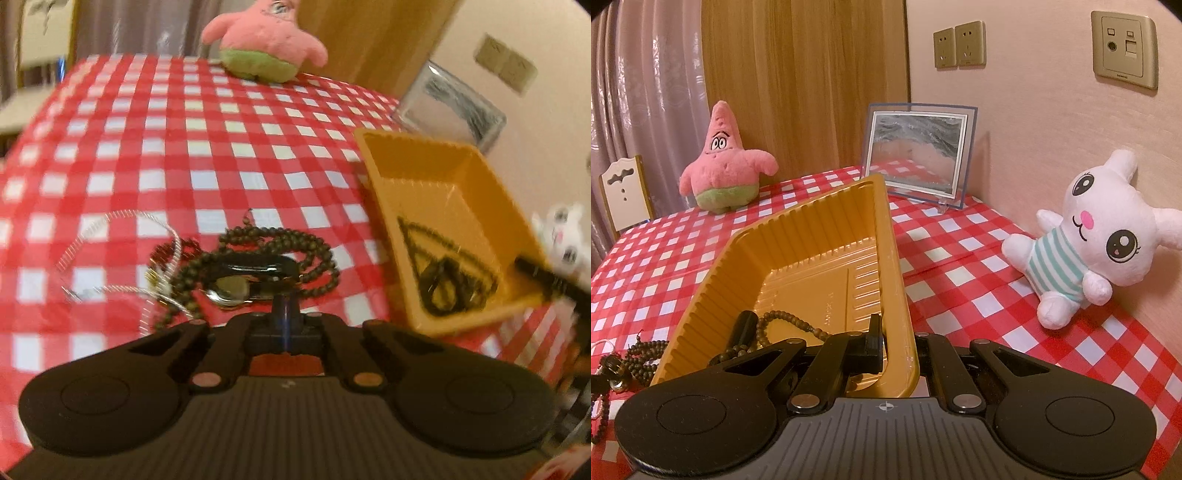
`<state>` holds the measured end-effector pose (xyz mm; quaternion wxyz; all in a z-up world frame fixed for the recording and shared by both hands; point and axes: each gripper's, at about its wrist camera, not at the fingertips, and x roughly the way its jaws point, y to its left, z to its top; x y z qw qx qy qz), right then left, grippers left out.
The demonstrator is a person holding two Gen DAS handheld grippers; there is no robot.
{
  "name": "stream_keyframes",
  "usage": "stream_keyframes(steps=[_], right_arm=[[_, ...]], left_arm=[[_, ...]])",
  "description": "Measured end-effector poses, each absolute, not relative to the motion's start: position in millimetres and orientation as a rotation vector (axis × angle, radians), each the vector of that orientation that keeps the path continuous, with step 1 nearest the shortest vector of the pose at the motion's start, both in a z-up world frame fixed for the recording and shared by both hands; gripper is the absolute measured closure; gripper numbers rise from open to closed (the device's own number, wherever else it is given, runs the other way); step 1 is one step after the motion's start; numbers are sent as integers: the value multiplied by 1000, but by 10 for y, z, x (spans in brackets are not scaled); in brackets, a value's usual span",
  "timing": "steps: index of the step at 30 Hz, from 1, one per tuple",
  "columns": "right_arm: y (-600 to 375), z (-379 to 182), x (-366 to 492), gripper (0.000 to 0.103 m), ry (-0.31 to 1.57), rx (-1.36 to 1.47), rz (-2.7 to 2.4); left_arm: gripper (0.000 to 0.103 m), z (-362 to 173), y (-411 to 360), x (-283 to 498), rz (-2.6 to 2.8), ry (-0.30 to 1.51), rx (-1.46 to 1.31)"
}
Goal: Organize jewelry
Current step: 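Lift the black watch from the pile with the left tool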
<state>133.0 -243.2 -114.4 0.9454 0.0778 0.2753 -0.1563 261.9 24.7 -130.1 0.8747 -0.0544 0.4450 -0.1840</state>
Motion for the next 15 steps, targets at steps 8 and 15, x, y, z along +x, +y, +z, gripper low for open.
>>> stream_keyframes(steps=[8,15], right_arm=[[-2426,-1160,1328,99,565,158,-318],[-2426,-1165,1325,99,564,158,-318]], left_arm=[[59,-1313,152,2764,-464,846,235],[59,-1517,8,2851,-533,838,422]])
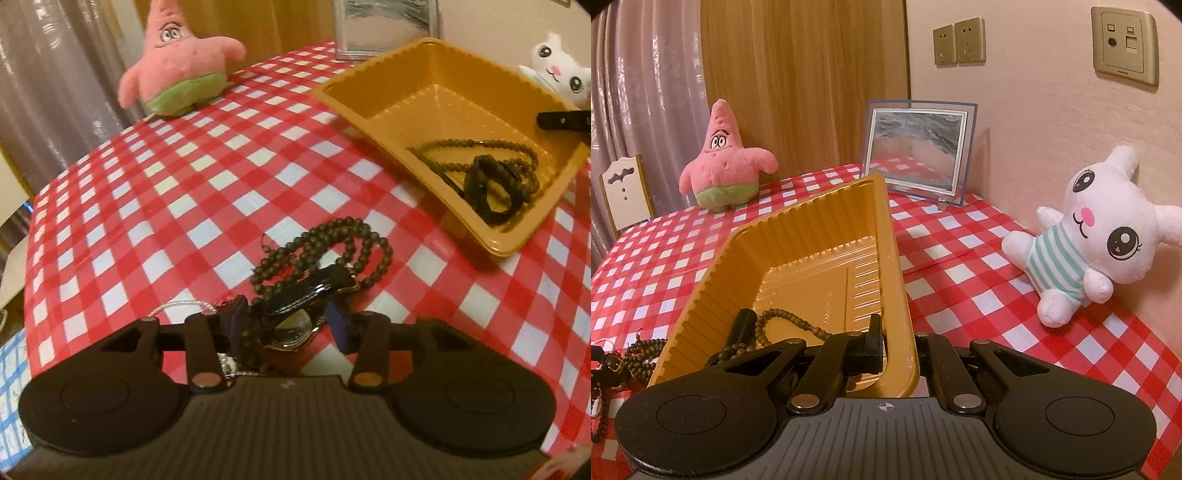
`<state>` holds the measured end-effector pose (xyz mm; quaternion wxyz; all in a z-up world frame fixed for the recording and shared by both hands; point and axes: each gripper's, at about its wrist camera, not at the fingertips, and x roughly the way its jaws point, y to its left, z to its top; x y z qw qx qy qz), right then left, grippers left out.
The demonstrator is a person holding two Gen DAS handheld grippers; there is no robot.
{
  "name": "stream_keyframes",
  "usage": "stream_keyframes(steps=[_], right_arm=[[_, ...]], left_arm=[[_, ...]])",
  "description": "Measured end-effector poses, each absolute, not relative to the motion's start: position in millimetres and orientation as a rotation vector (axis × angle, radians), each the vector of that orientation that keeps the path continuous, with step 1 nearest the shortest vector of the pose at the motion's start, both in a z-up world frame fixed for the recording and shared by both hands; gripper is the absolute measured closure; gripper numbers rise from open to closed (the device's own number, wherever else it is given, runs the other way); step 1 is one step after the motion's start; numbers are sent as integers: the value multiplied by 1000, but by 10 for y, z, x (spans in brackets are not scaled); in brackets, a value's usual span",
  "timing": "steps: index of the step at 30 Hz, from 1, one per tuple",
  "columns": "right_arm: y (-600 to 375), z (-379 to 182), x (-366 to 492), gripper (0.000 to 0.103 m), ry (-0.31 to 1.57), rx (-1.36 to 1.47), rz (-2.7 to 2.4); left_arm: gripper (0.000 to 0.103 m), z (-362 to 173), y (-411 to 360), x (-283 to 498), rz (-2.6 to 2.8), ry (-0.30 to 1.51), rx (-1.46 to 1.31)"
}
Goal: Organize jewelry
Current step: 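Lift the black watch from the pile with the left tool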
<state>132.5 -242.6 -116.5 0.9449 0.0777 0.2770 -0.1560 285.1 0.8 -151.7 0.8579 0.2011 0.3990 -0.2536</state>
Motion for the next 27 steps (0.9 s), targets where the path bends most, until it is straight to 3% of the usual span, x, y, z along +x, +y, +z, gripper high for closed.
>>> stream_keyframes(steps=[16,19,27], right_arm=[[-2442,-1177,1336,98,568,170,-327],[-2455,-1176,1339,98,571,167,-326],[-2451,-1162,1334,98,567,168,-321]], left_arm=[[64,-1434,-37,2835,-553,890,312],[80,-1461,-85,2899,-555,895,334],[91,-1407,-26,2877,-547,902,292]])
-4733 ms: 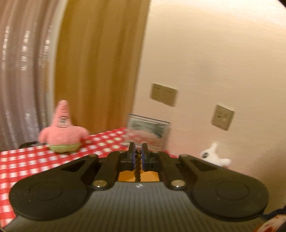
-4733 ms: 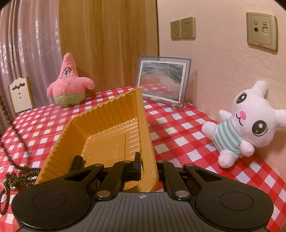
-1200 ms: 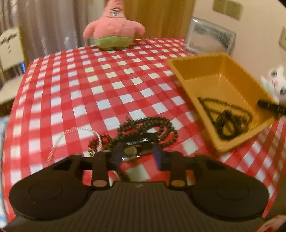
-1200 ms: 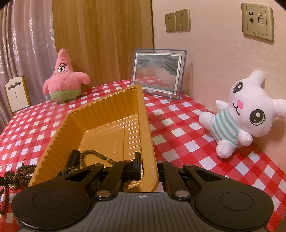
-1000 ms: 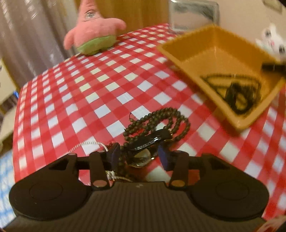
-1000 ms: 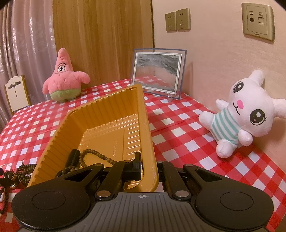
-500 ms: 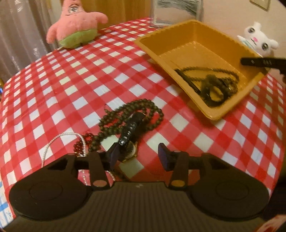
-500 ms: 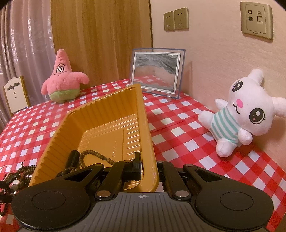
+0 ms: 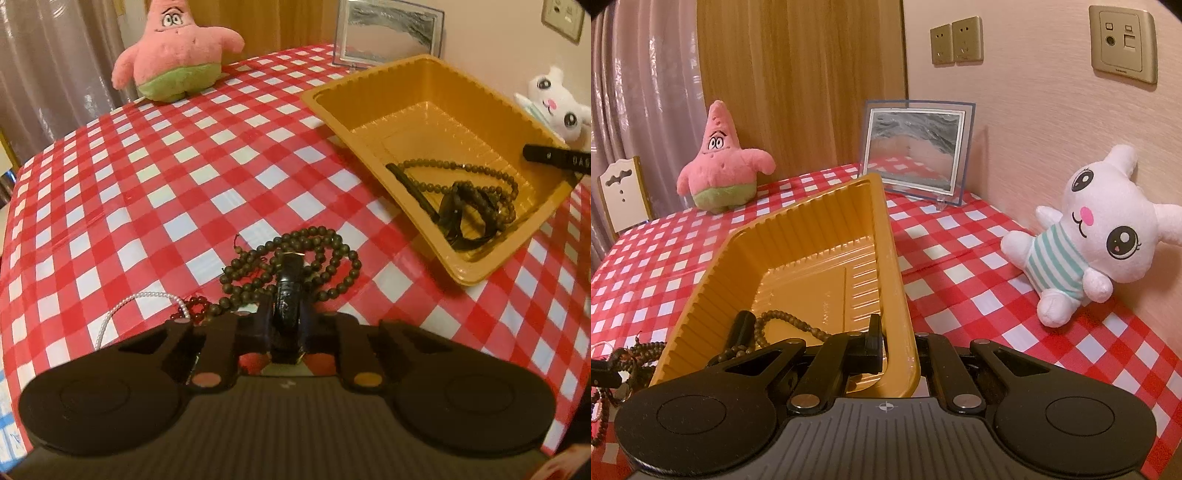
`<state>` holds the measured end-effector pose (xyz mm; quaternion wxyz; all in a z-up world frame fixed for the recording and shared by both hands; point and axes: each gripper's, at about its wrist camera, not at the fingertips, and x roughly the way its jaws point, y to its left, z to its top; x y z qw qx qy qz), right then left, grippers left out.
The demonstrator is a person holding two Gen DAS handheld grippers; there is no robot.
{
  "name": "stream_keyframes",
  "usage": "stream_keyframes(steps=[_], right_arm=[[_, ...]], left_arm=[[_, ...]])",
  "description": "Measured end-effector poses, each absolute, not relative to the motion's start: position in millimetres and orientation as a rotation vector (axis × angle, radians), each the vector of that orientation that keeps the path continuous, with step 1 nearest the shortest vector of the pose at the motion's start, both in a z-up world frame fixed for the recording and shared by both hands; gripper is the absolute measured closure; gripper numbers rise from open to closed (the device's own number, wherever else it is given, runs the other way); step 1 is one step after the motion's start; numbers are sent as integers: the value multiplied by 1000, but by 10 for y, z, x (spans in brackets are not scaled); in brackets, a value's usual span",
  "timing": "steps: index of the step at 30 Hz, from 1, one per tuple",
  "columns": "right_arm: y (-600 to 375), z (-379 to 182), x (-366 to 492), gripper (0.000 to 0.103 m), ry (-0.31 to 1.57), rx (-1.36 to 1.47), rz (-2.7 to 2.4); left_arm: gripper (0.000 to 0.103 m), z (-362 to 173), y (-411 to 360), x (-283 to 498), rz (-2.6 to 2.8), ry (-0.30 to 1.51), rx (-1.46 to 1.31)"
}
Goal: Organize jewelry
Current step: 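Lift the black watch from the pile with the left tool, then carry the black watch into the orange tray and open the left tool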
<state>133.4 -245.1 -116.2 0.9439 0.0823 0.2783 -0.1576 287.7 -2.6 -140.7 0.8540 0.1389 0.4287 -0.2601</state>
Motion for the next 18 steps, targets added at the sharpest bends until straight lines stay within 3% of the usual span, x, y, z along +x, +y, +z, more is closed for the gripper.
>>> stream_keyframes(steps=[18], right_arm=[[-2454,-1135,1357,98,563,159,-310]], left_arm=[[91,-888,-46,2721,-552,812,136]])
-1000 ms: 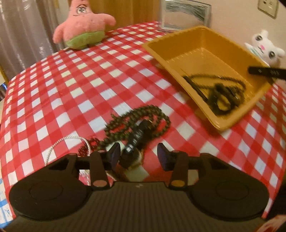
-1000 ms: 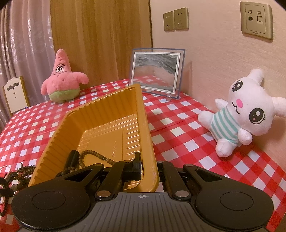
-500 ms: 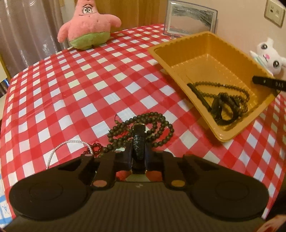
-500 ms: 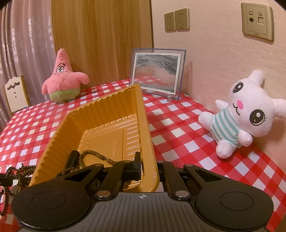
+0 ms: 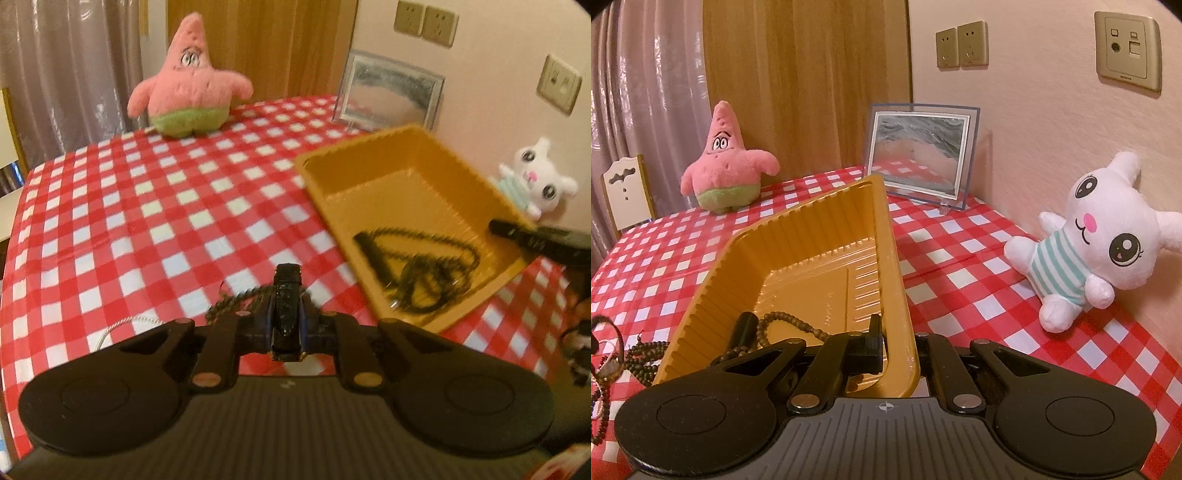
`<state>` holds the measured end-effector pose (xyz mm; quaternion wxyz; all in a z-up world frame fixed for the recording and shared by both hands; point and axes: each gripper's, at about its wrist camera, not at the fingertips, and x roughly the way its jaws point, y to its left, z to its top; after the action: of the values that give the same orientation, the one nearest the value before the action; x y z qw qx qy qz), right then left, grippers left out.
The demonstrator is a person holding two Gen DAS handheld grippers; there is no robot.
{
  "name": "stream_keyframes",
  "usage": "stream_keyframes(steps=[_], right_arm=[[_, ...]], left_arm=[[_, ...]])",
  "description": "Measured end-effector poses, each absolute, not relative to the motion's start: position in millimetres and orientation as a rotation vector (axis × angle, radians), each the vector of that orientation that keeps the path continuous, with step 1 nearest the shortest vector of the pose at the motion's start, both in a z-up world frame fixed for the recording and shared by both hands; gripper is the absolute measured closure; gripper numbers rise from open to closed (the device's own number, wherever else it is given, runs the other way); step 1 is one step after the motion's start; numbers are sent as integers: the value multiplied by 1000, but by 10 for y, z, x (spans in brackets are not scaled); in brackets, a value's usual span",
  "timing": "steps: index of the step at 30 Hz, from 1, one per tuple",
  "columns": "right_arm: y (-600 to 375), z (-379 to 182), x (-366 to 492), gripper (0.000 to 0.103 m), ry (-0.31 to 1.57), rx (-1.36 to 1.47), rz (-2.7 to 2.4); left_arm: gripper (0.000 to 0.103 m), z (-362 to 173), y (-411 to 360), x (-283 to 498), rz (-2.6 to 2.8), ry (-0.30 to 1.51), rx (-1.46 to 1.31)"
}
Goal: Organize jewelry
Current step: 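Carry the black watch into the orange tray and open the left tool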
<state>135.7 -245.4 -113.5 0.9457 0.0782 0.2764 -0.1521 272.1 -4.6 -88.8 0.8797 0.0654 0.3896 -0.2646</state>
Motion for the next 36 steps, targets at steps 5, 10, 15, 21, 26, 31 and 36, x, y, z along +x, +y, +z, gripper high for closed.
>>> stream_keyframes(steps=[5,10,15,21,26,31,36], right_arm=[[-2448,-1120,1363,98,562,157,-306],[-2434,-1101,1375,98,560,151,-300],[-2426,-1090,1371,98,560,145,-295],[-2422,-1080,1365,98,561,138,-287],[-2422,-1088,1358,98,566,139,-285],[-2431,-1108,1347,98,576,145,-287],[-2431,-1114,1343,98,579,146,-288]], left_arm=[[91,-692,-234,2642,-610,763,137],[91,-598,-558,2578,-727,742,89],[91,-636,-946,2584,-841,753,29],[91,-843,-1300,2708,-902,813,-37],[92,-1046,-1447,2799,-877,874,-69],[89,-1064,-1438,2830,-858,880,-110],[87,-869,-1199,2825,-825,821,-198]])
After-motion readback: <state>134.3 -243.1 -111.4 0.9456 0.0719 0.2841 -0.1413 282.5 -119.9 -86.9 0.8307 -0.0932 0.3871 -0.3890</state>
